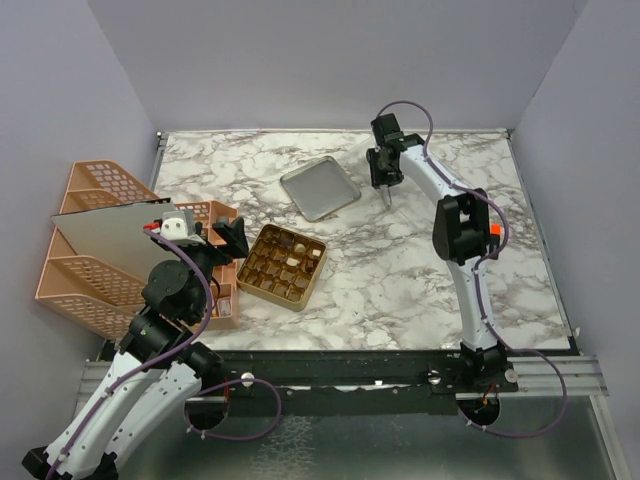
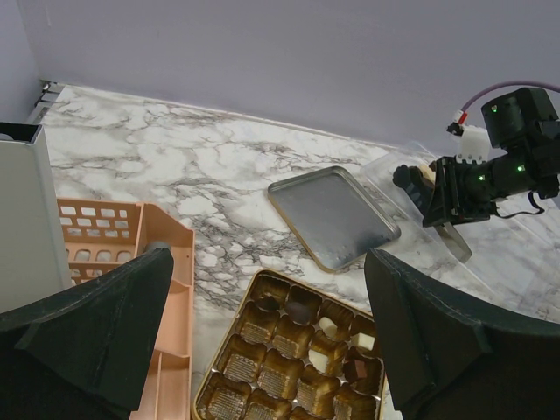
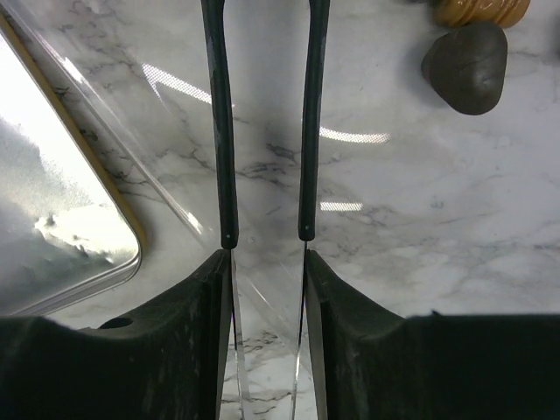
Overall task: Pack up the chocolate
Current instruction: Pick up the fake chocolate from the plate.
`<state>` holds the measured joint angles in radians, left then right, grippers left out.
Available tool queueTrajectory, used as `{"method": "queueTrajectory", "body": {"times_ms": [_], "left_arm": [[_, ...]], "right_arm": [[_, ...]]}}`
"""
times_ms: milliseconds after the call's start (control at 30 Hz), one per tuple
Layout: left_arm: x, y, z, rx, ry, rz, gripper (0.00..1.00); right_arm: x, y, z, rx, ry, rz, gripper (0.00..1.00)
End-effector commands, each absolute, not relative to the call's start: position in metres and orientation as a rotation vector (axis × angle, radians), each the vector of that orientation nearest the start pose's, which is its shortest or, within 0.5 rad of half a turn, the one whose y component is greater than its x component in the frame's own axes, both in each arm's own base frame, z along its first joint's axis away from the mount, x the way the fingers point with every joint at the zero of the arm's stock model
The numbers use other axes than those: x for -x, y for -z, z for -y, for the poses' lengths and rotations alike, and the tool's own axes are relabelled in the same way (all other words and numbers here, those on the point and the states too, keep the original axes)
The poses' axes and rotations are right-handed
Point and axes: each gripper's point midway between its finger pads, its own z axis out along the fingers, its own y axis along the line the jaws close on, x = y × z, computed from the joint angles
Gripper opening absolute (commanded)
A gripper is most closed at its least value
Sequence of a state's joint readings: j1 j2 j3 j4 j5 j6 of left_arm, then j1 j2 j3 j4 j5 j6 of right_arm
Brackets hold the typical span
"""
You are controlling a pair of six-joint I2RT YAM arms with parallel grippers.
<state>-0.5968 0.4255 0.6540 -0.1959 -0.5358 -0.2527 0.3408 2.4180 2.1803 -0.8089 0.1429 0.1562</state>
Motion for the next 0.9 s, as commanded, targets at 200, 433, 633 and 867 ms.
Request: {"method": "queueTrajectory", "body": {"times_ms": [200, 433, 633, 867], "left_arm": [[-0.24, -0.306, 0.063, 0.169, 0.254, -1.525, 0.99], [-0.24, -0.306, 0.063, 0.167, 0.26, -1.523, 0.99], [-0.239, -0.306, 0.062, 0.169, 0.255, -1.522, 0.99], [-0.239, -0.307, 0.062, 0.172, 0.255, -1.519, 0.99]], "right_arm": [[-0.552, -0.062, -0.16, 0.148, 0.025, -2.546, 0.4], [-0.561, -0.057, -0.16, 0.163, 0.0, -2.541, 0.39], [-0.567, -0.05, -0.164, 0.191, -0.011, -2.543, 0.39], [-0.563, -0.053, -0.171, 0.208, -0.068, -2.555, 0.39]]}}
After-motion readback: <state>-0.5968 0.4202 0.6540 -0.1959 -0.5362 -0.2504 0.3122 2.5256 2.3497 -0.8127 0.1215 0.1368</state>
